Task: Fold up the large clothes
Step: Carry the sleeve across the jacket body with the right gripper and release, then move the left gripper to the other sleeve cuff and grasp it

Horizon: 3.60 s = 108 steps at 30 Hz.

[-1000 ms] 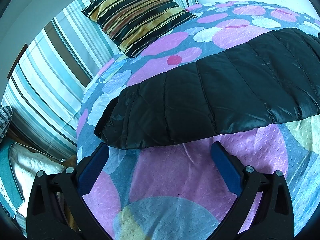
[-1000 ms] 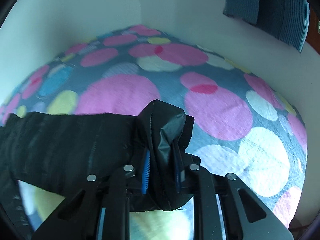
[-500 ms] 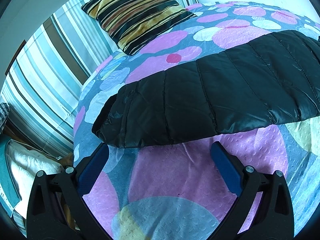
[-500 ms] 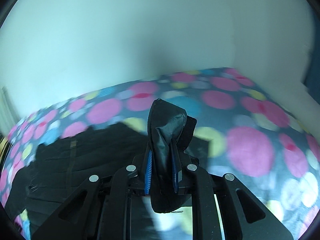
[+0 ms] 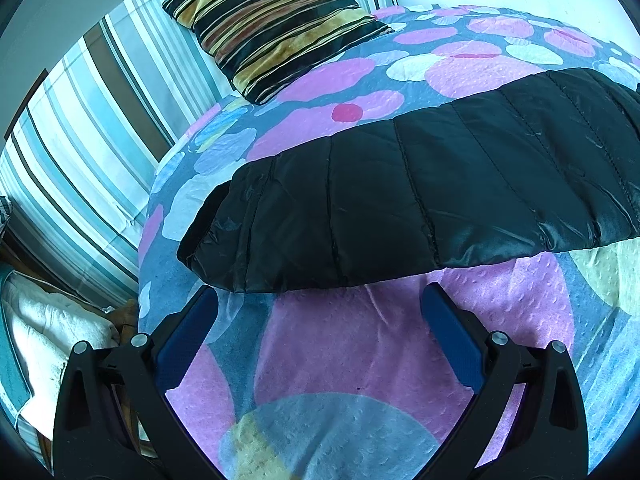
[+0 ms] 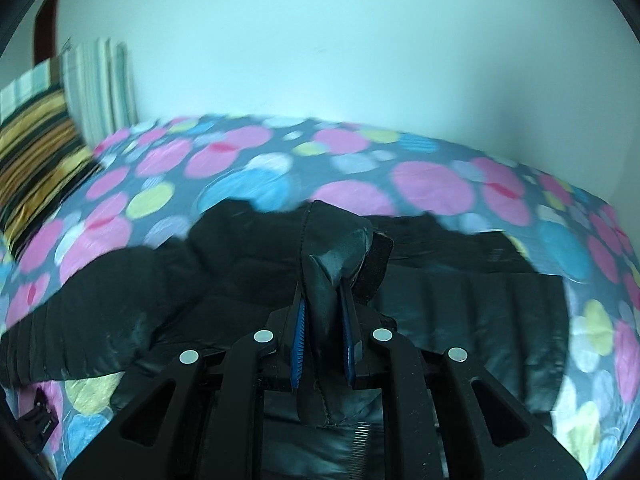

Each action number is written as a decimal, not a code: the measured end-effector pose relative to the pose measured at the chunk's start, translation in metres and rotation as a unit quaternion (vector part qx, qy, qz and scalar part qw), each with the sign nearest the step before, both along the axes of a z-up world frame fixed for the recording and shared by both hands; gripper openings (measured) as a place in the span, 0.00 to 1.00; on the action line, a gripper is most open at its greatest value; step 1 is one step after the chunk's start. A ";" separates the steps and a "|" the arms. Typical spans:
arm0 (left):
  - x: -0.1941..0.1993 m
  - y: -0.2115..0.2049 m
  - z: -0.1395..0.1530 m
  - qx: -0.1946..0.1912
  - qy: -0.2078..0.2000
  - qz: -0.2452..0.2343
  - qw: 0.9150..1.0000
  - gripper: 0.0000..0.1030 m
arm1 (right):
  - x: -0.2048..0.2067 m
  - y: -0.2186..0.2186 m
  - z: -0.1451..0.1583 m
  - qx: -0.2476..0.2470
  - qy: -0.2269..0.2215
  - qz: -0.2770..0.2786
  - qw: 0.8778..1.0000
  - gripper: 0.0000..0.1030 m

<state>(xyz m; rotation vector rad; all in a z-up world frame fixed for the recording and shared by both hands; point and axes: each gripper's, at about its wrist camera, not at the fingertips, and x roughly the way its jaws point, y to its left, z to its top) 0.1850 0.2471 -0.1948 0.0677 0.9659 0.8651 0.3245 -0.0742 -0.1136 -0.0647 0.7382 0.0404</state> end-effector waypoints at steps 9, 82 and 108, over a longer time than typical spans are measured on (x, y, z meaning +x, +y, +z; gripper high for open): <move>-0.001 0.002 0.000 -0.008 -0.004 0.000 1.000 0.98 | 0.004 0.060 -0.048 -0.032 0.071 0.111 0.991 0.00; 0.001 -0.001 0.000 0.008 0.007 -0.001 1.000 0.98 | -0.017 -0.152 -0.054 -0.100 0.029 -0.209 0.972 0.79; -0.072 0.084 0.039 -0.158 -0.148 0.045 0.975 0.98 | -0.015 -0.162 -0.092 -0.081 0.048 -0.229 0.969 0.89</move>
